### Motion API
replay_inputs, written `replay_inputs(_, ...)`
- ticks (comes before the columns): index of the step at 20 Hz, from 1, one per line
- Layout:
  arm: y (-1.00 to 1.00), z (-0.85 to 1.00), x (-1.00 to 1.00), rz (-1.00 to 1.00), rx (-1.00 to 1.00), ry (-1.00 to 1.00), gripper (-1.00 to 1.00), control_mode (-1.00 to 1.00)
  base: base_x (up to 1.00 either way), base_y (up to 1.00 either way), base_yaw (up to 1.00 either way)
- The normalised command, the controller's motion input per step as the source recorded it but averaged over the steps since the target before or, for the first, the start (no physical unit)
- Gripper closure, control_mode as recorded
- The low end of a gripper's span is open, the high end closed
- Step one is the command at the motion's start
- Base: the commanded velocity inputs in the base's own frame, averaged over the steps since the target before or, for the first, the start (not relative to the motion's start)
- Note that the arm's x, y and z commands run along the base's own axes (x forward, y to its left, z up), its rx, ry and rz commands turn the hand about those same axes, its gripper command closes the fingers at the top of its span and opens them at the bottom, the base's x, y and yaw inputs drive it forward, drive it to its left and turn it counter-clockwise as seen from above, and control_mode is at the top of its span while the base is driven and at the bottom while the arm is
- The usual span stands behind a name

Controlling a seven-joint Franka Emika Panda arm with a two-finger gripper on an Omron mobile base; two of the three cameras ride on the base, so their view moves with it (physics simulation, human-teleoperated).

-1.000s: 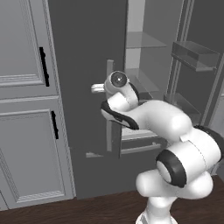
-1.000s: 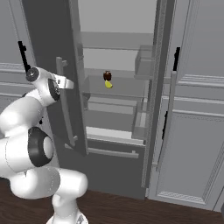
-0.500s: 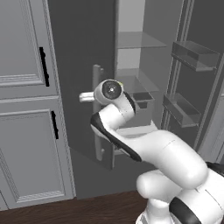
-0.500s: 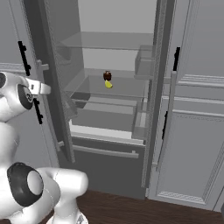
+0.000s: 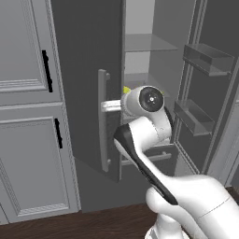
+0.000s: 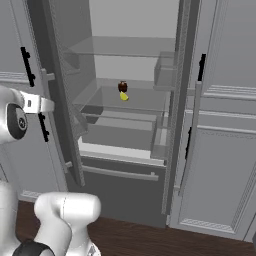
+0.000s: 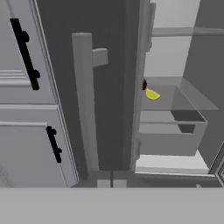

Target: Grab a lemon wedge from the fridge and one ice cube from the ice bowl, and put them in the glass of lemonade.

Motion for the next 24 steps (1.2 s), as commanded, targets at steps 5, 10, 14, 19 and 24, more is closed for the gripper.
replay_inputs(5, -0.85, 0.29, -0.02, -0.01, 0.06, 0.0, 1.0, -1.0, 0.0, 0.0, 0.0)
replay_inputs(10, -0.69, -0.06, 0.26, -0.05, 0.2, 0.03, -1.0, -1.0, 0.0, 0.0, 0.0)
replay_inputs(14, -0.36, 0.0, 0.93, 0.13, 0.24, 0.13, -1.0, -1.0, 0.0, 0.0, 0.0)
replay_inputs(19, -0.02, 0.0, 1.0, 0.21, 0.11, 0.21, -1.0, -1.0, 0.0, 0.0, 0.0)
replay_inputs(24, 0.03, 0.0, 0.75, 0.09, 0.02, 0.32, -1.0, -1.0, 0.0, 0.0, 0.0)
